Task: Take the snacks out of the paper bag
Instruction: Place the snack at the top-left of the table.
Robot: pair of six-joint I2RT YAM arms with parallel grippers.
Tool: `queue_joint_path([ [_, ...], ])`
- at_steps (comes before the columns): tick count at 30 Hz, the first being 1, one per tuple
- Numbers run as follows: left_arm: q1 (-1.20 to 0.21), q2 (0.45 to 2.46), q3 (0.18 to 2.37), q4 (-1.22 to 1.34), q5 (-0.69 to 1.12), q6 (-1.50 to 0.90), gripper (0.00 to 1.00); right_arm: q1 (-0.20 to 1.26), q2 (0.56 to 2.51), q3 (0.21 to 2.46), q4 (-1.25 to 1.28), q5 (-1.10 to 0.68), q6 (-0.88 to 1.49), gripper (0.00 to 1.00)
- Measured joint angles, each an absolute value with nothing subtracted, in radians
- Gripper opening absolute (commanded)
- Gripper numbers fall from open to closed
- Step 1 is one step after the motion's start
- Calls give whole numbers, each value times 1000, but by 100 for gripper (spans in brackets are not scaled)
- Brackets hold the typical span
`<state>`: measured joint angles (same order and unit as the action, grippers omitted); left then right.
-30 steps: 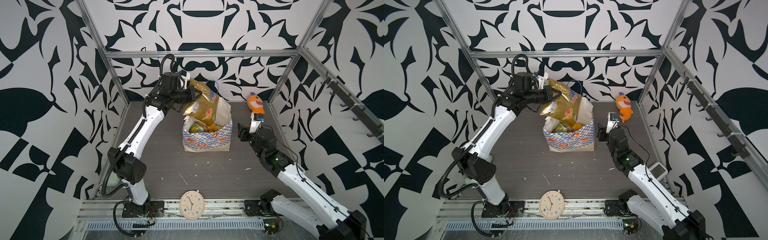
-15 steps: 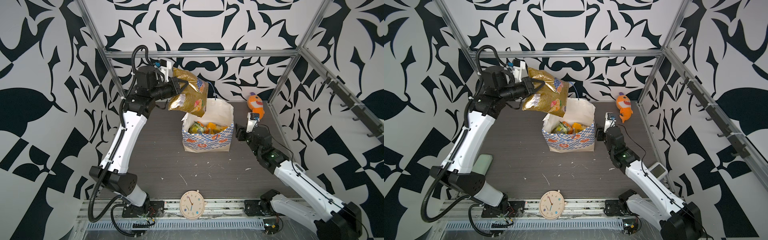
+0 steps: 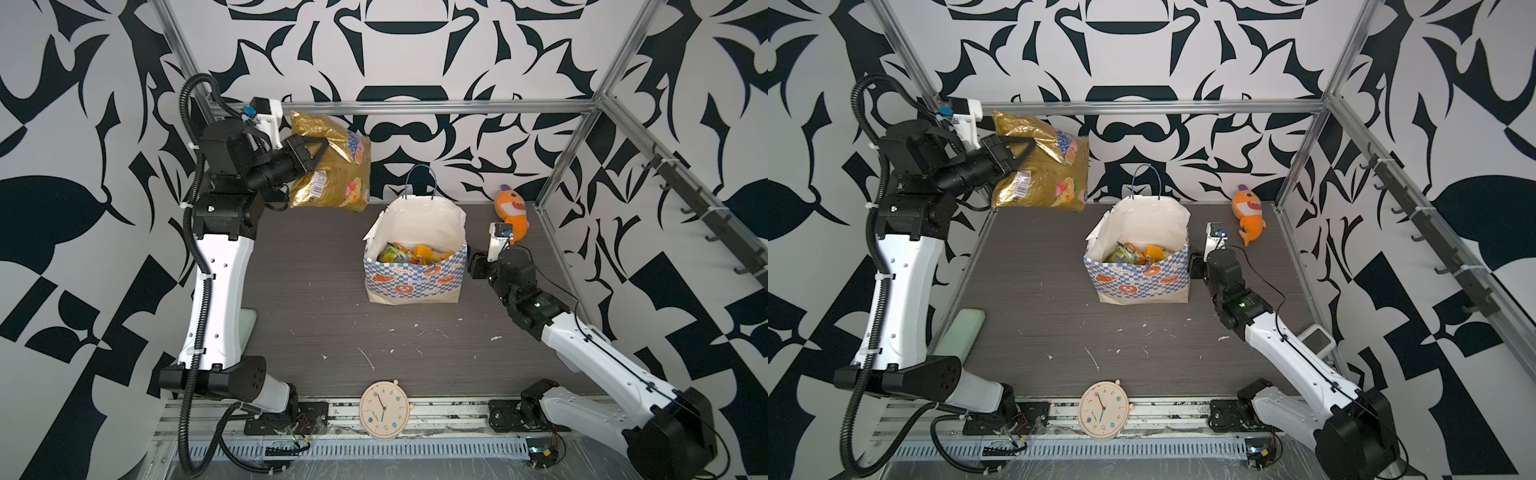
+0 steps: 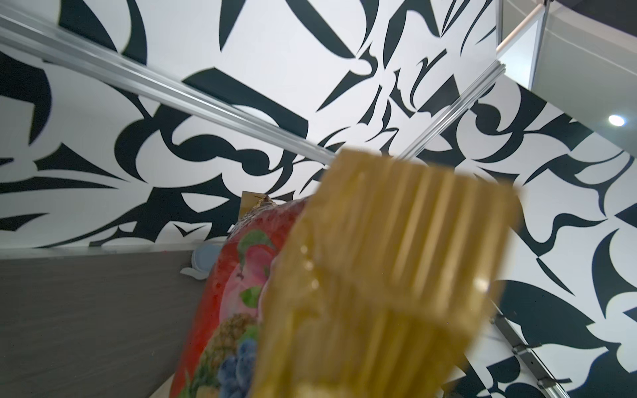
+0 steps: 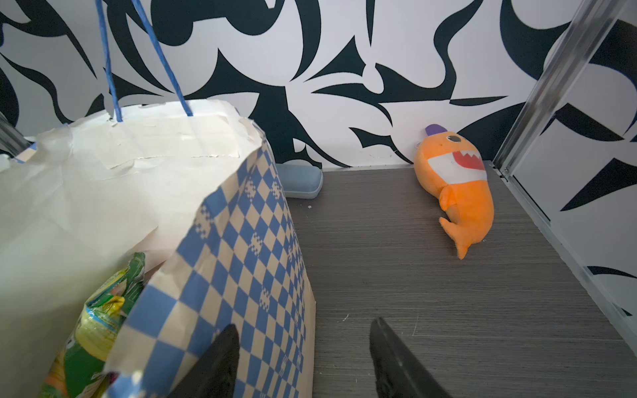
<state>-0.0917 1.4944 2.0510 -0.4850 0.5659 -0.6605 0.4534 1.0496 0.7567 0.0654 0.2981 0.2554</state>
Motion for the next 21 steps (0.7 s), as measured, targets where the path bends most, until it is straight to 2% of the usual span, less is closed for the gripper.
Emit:
queue_joint_path([
  [11, 48, 1579, 2054, -459, 657, -637, 0, 453, 1051, 765, 65, 308, 255, 63],
  [21, 108, 1840, 1832, -381, 656, -538, 0, 453, 1040, 765, 56, 319, 256, 63],
])
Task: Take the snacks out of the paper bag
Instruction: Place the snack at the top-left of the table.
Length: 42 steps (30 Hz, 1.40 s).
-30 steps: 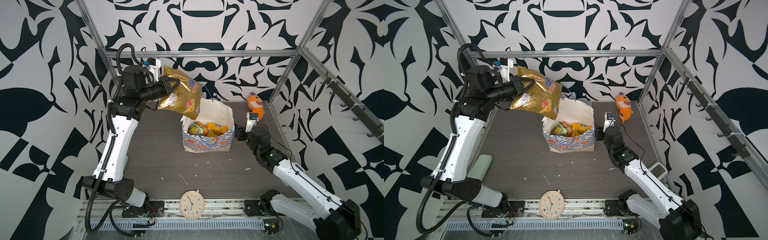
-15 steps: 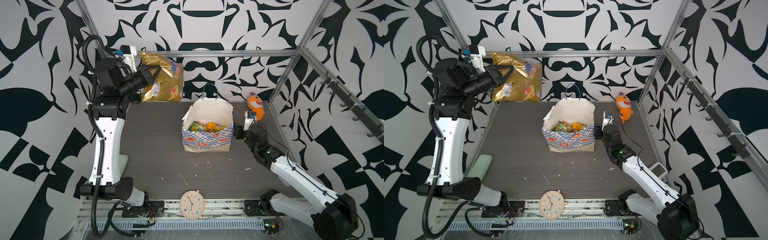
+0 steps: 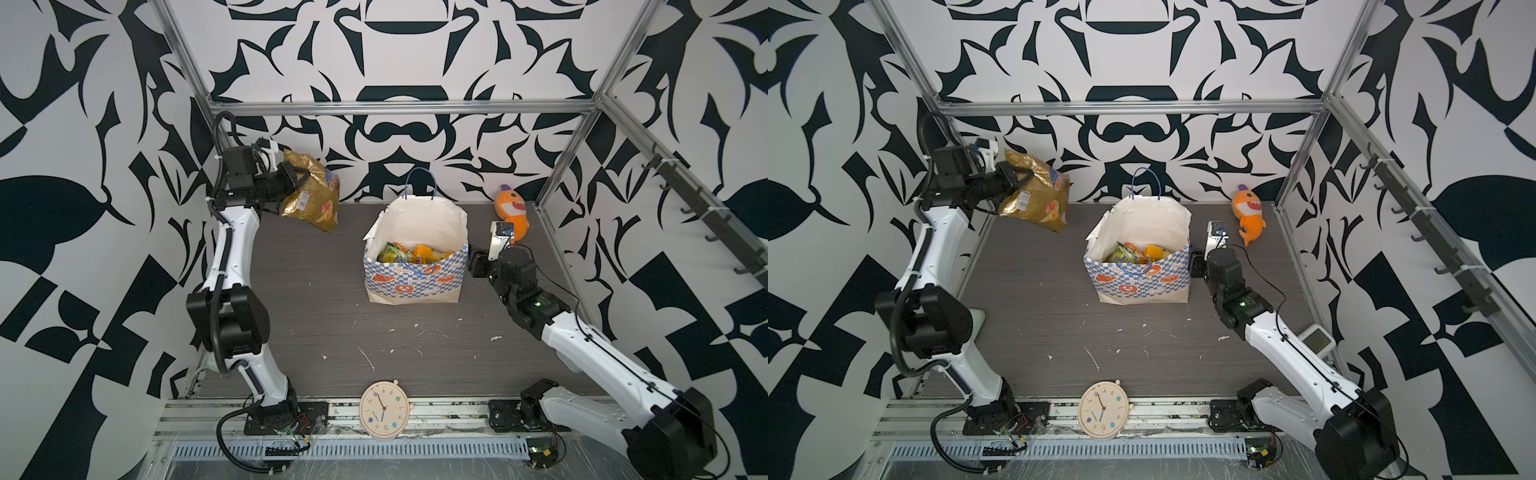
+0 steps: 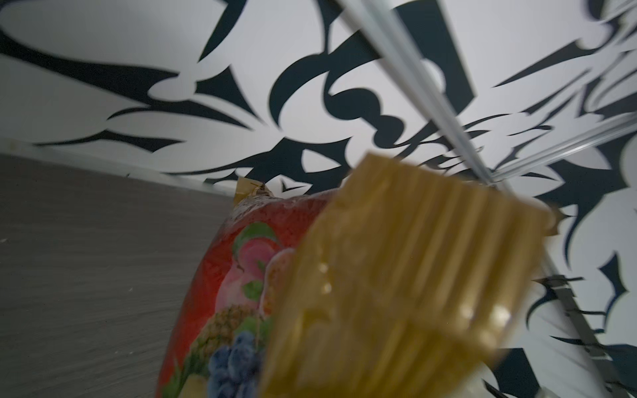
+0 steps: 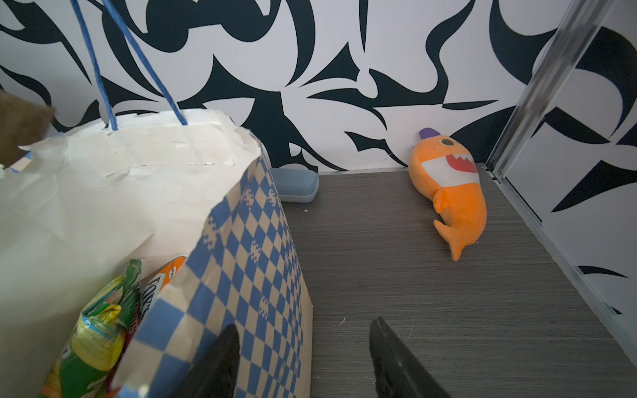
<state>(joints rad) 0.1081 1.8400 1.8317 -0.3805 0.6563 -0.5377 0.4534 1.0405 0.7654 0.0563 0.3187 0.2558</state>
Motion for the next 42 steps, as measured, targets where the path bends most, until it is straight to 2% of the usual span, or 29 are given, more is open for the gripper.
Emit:
queue_joint_path([
  [8, 77, 2001, 1740, -298, 654, -572, 0, 453, 1021, 766, 32, 326, 254, 63],
  [13, 38, 2018, 1740, -132, 693, -665, 0, 453, 1089, 813, -19, 308, 236, 63],
  [18, 38, 2061, 1749, 80, 766, -856, 0, 453, 1147, 863, -42, 287, 231, 63],
  [26, 55, 2207, 1804, 94, 763, -918, 0, 453, 1171, 869, -55, 253, 256, 63],
  [31, 75, 2312, 1872, 1, 765, -895, 0, 453, 1163, 888, -85, 249, 257, 63],
  [32, 78, 2329, 1893, -29, 766, -884, 1, 453, 1156, 891, -93, 249, 255, 63],
  [33, 81, 2346, 1919, -62, 767, -869, 7, 453, 1148, 895, -101, 250, 254, 63],
  [35, 89, 2366, 1974, -124, 770, -831, 11, 453, 1132, 899, -110, 252, 250, 63],
  [37, 93, 2387, 2053, -207, 770, -773, 20, 453, 1117, 900, -112, 255, 247, 63],
  [40, 103, 2429, 2200, -329, 769, -686, 19, 453, 1104, 900, -112, 257, 246, 63],
  [42, 111, 2466, 2300, -402, 775, -627, 34, 453, 1103, 900, -112, 256, 247, 63],
])
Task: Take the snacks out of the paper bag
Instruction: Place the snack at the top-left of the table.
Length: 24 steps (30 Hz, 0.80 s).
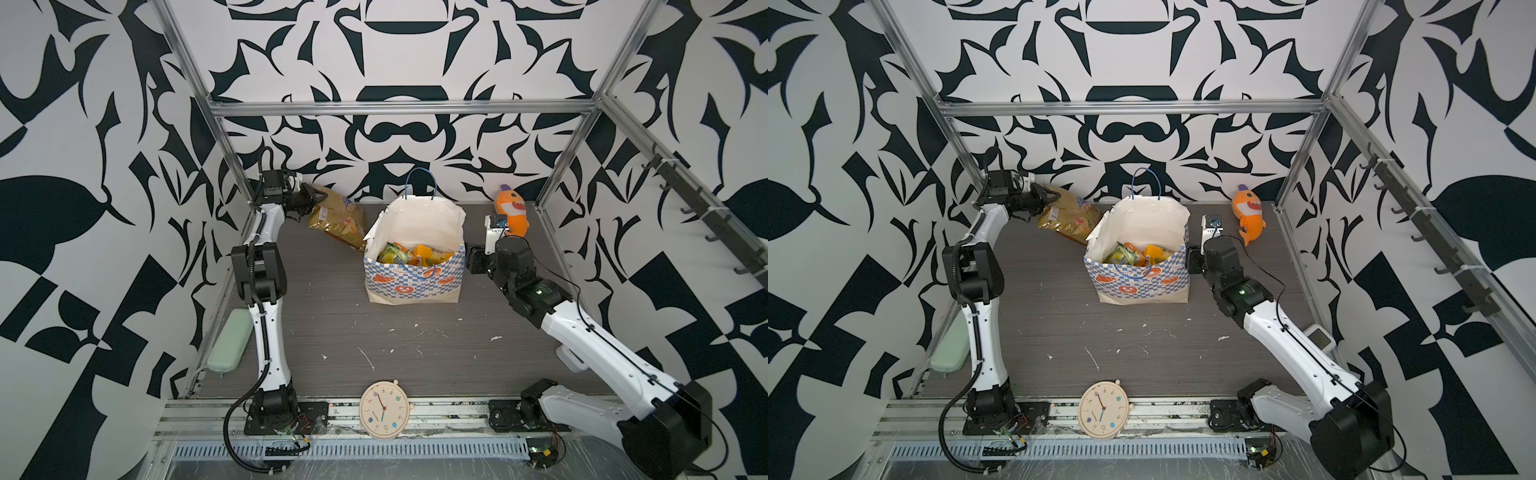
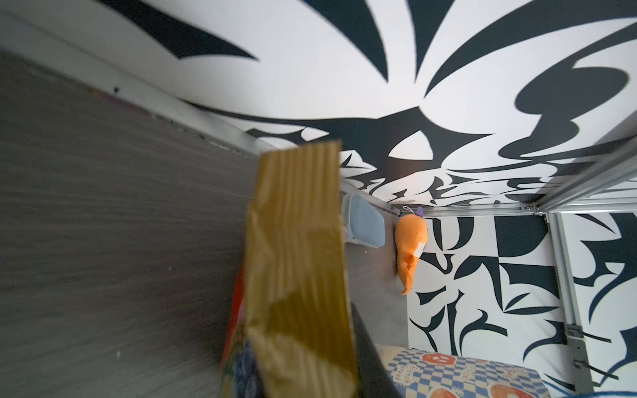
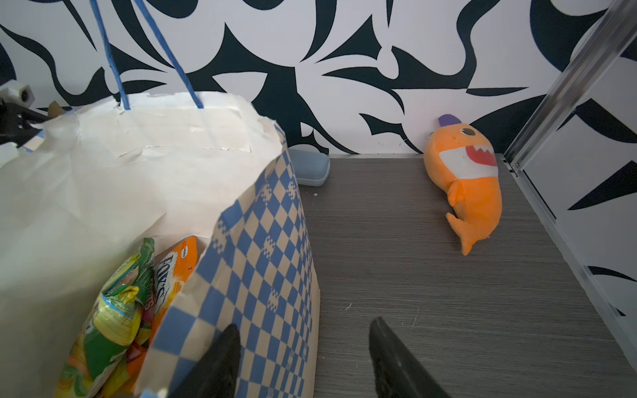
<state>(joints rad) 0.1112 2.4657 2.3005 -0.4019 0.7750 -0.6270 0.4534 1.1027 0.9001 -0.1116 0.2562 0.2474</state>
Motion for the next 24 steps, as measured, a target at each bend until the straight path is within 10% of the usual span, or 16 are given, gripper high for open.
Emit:
queue_joint_path([
  [13, 164, 2613, 2479, -590, 692, -440, 79, 453, 1104, 900, -112, 243, 271, 62],
  [24, 157, 2608, 2500, -628, 508, -371, 71, 453, 1082, 900, -113, 244, 289, 60],
])
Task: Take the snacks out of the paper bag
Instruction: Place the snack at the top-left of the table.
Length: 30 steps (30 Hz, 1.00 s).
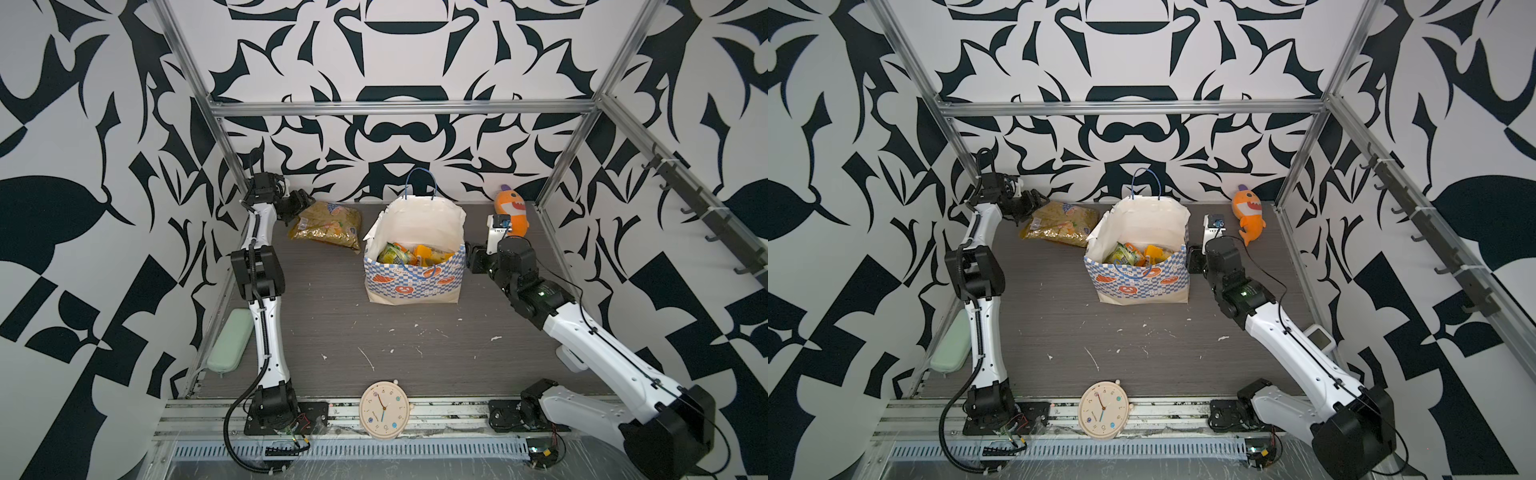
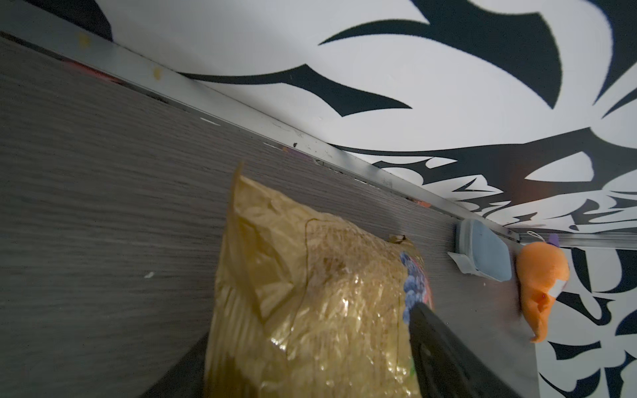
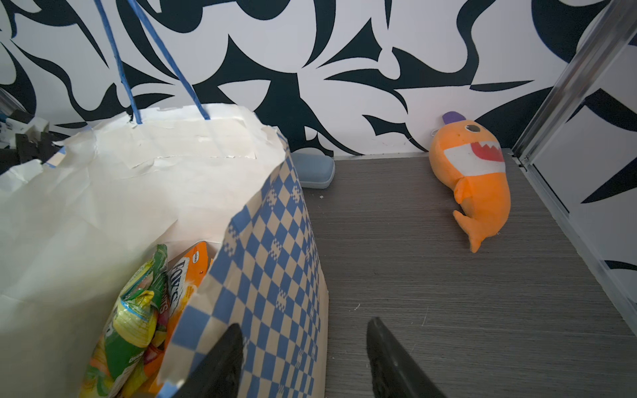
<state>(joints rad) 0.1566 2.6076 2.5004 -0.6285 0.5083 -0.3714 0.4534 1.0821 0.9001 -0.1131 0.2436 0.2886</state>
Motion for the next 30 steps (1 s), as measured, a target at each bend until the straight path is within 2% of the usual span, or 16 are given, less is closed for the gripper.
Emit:
queue_joint_path([
  [9, 152, 2614, 2501, -610, 480, -370, 67, 453, 1072, 900, -117, 244, 296, 59],
  [13, 149, 2636, 2532, -607, 466, -363, 84, 453, 1073, 915, -147, 244, 289, 62],
  [15, 148, 2639, 2538, -612, 443, -349, 100, 453, 1078, 952, -186, 248, 282, 65],
  [20, 147, 2602, 2510, -623, 334, -310, 99, 453, 1136, 1138, -289, 261, 275, 76],
  [23, 147, 2526, 2474, -633, 278, -287, 100, 453, 1196, 1275, -354, 278, 269, 78],
  [25, 145, 2447, 2457, -635, 241, -276, 100, 453, 1254, 1377, -403, 290, 264, 82],
  [30, 128, 2191, 2396, -618, 160, -254, 100, 425, 1432, 1631, -537, 266, 259, 83],
])
